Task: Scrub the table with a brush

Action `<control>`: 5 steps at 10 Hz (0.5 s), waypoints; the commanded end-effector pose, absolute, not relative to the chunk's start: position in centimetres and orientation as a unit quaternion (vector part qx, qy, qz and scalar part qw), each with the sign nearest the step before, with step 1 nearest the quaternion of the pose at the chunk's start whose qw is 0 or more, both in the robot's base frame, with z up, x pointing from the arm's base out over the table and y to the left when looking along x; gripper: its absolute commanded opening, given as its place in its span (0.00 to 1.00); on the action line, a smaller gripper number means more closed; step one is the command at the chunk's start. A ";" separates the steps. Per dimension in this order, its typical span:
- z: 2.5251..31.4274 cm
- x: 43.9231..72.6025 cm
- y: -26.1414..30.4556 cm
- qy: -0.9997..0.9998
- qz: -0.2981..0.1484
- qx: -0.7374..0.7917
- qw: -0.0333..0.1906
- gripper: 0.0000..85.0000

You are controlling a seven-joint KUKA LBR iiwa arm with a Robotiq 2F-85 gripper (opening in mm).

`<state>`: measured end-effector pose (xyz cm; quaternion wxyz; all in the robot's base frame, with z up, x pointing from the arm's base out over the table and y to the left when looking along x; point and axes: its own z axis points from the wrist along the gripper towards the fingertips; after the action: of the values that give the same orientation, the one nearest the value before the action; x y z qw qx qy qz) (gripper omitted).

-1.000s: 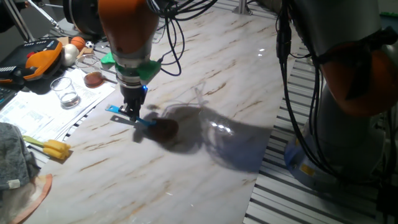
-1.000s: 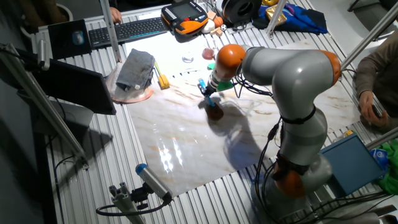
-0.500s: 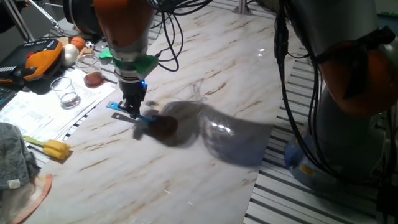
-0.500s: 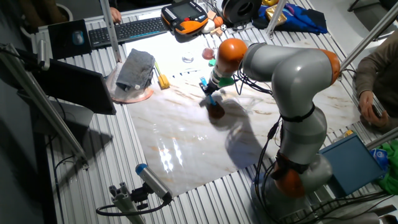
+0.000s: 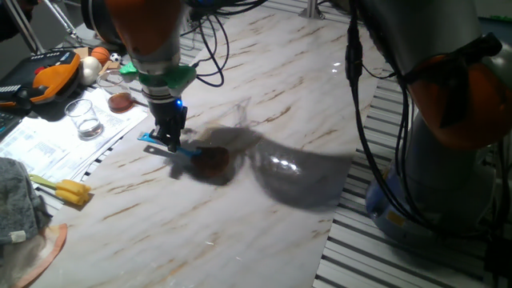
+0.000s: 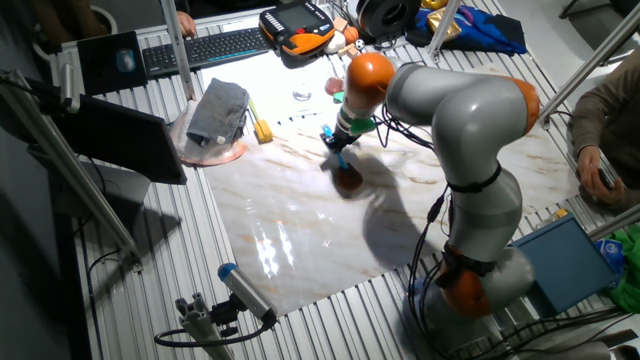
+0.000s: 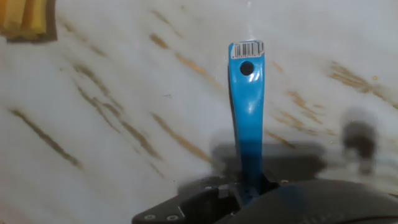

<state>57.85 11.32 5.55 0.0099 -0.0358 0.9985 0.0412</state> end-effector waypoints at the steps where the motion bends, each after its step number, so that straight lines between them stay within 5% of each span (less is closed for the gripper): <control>1: 5.5 57.8 11.3 0.999 0.040 -0.036 0.006 0.00; 5: 5.5 57.8 11.3 0.998 0.008 -0.058 -0.008 0.00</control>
<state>57.84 11.35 5.53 -0.0076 -0.0578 0.9983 0.0091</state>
